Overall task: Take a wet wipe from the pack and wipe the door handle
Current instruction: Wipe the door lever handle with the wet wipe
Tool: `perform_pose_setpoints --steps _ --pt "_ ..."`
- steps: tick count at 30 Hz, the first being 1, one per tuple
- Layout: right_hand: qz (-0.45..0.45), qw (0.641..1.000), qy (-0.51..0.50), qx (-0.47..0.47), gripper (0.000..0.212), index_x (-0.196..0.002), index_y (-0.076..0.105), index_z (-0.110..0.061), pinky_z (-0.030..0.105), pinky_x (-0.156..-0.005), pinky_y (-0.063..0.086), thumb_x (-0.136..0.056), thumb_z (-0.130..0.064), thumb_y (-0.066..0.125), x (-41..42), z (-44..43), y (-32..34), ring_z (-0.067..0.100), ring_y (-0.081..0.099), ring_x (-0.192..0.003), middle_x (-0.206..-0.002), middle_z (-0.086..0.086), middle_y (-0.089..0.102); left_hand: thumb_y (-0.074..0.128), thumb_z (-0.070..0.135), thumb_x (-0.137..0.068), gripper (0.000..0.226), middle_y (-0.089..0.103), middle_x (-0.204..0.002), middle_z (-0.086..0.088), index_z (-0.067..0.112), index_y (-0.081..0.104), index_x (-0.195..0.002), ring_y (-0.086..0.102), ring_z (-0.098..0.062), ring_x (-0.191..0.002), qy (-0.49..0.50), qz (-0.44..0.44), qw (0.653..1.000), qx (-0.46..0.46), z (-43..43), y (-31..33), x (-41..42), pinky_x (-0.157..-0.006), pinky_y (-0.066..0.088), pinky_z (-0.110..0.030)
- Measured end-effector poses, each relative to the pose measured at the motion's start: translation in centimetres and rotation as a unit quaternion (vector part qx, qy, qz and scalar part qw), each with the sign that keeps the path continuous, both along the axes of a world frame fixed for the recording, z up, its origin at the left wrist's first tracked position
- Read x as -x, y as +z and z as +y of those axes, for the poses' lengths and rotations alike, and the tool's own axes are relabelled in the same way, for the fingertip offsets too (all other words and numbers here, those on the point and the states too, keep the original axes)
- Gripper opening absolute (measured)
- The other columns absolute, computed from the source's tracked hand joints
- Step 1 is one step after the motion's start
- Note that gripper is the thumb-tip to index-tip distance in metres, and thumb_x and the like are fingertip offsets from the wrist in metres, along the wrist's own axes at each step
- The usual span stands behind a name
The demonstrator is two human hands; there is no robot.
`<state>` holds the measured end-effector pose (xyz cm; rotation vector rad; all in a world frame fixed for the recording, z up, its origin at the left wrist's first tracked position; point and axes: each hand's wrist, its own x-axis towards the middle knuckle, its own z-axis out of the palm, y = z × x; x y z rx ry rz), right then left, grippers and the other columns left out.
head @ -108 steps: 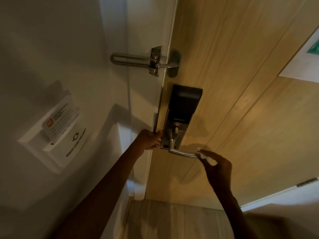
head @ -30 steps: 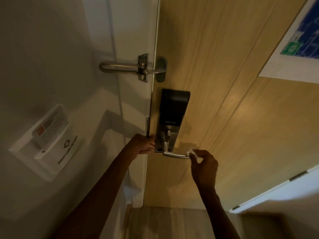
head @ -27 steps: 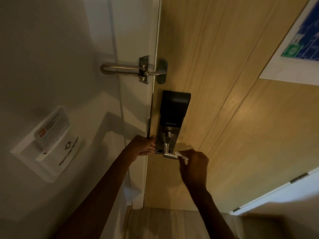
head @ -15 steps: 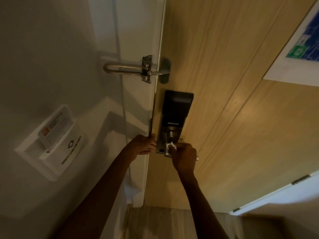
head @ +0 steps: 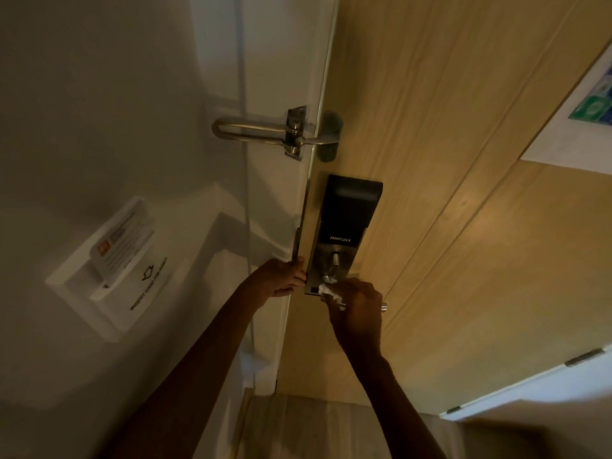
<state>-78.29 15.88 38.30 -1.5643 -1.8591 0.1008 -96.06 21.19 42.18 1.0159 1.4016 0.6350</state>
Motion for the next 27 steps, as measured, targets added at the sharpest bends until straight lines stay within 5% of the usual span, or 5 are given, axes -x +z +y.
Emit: perform_pose_setpoints --steps 9,13,16,20,27 --pt "-0.105 0.987 0.05 -0.112 0.021 -0.098 0.073 -0.016 0.03 -0.087 0.035 -0.078 -0.019 0.069 0.1 -1.4 0.7 0.025 0.059 -0.1 -0.101 0.008 0.07 0.044 0.048 -0.096 0.054 0.068 -0.119 -0.014 0.002 0.065 -0.116 0.066 -0.009 -0.092 0.008 -0.005 1.0 -0.007 0.0 0.0 0.0 -0.077 0.052 -0.017" --pt "-0.088 0.995 0.031 -0.045 0.016 -0.097 0.073 -0.019 0.029 -0.088 0.032 -0.087 -0.027 0.064 -2.4 -0.7 0.4 0.021 0.06 -0.096 -0.094 0.002 0.07 0.042 0.047 -0.096 0.055 0.067 -0.121 -0.014 0.001 0.064 -0.118 0.064 -0.012 -0.097 0.002 0.006 1.0 -0.014 0.1 -0.2 -0.1 -0.071 0.051 -0.014" --pt "-0.031 0.999 -0.009 0.026 0.038 -0.082 0.068 -0.015 0.029 -0.077 0.035 -0.097 -0.039 0.043 -0.8 0.6 0.2 0.025 0.06 -0.08 -0.077 0.004 0.064 0.043 0.045 -0.097 0.056 0.067 -0.12 -0.018 -0.002 0.063 -0.118 0.064 -0.015 -0.098 0.003 0.013 1.0 -0.018 0.0 -0.1 -0.2 -0.065 0.051 -0.012" --pt "-0.009 1.0 -0.001 0.012 0.013 -0.083 0.072 -0.021 0.028 -0.076 0.036 -0.09 -0.027 0.063 -1.1 -1.0 1.5 0.013 0.062 -0.072 -0.076 -0.005 0.07 0.044 0.047 -0.096 0.056 0.068 -0.119 -0.017 -0.001 0.065 -0.115 0.065 -0.015 -0.101 0.005 0.01 1.0 -0.015 0.2 -0.2 -0.1 -0.083 0.051 -0.022" --pt "-0.046 0.997 -0.021 0.063 0.034 -0.067 0.062 -0.023 0.037 -0.076 0.047 -0.093 -0.034 0.043 -0.9 0.0 2.9 0.014 0.053 -0.053 -0.056 -0.008 0.054 0.04 0.053 -0.095 0.059 0.07 -0.115 -0.012 0.003 0.066 -0.112 0.065 -0.012 -0.095 -0.009 0.039 0.999 -0.029 0.2 -0.4 -0.1 -0.086 0.052 -0.024"
